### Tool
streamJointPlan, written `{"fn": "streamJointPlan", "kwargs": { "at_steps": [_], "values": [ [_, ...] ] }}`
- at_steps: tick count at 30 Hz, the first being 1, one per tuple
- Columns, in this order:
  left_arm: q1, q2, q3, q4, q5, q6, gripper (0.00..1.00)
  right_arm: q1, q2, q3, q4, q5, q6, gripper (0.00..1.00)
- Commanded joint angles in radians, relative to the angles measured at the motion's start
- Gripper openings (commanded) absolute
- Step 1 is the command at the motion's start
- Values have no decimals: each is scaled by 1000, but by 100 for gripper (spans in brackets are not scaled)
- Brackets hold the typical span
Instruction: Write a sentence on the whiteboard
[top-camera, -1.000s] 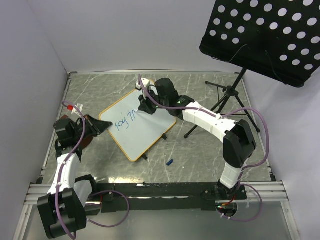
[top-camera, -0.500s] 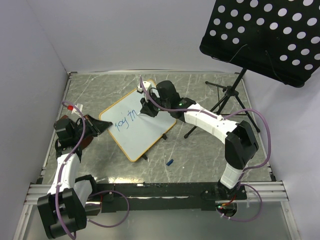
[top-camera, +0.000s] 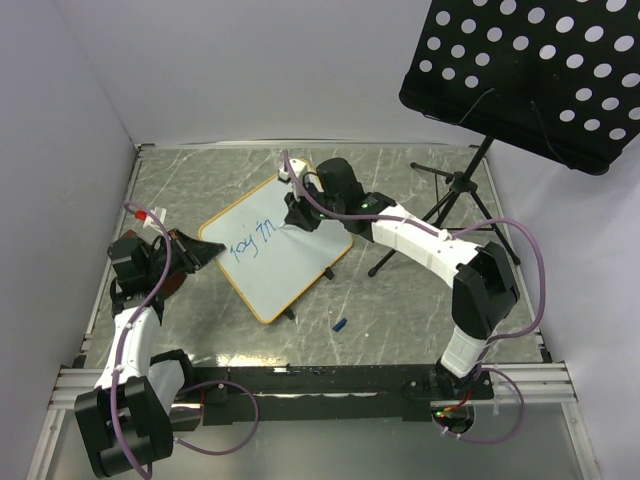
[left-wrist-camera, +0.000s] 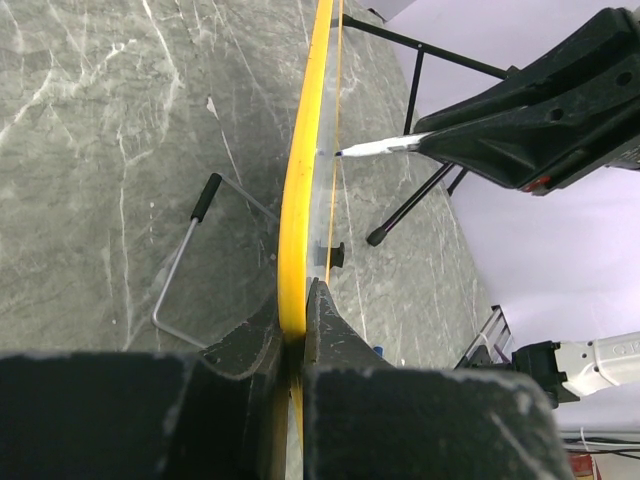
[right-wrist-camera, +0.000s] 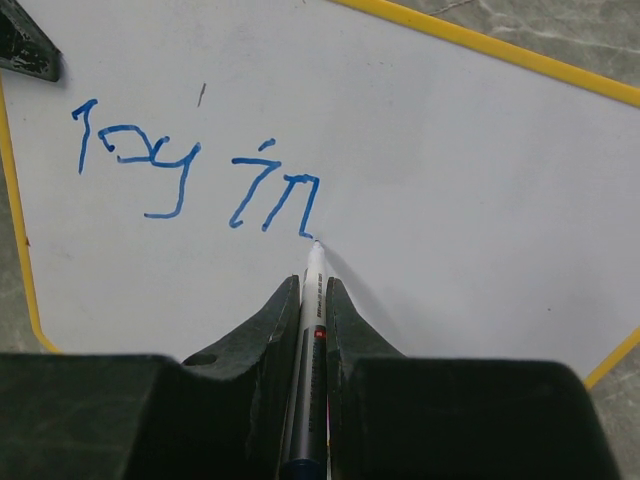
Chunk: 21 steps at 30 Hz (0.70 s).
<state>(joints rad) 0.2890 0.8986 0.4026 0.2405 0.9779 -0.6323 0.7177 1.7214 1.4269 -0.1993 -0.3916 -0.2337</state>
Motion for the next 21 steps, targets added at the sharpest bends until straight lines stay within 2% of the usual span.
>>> {"fn": "streamJointPlan", "kwargs": {
  "at_steps": [1,9,15,21],
  "values": [
    [-10,-7,15,25,13,111,1,-26,-114,46,-5,-62,2,0],
    [-10,-10,18,29,13,109,1,-34,-197,-16,-68,-315,-61,0],
    [-10,-9,16,37,16,111,1,-14,-240,-62,-132,-378,-82,0],
    [-10,-12,13,46,19,106,1,5,-292,-120,-97,-415,-38,0]
  ]
}}
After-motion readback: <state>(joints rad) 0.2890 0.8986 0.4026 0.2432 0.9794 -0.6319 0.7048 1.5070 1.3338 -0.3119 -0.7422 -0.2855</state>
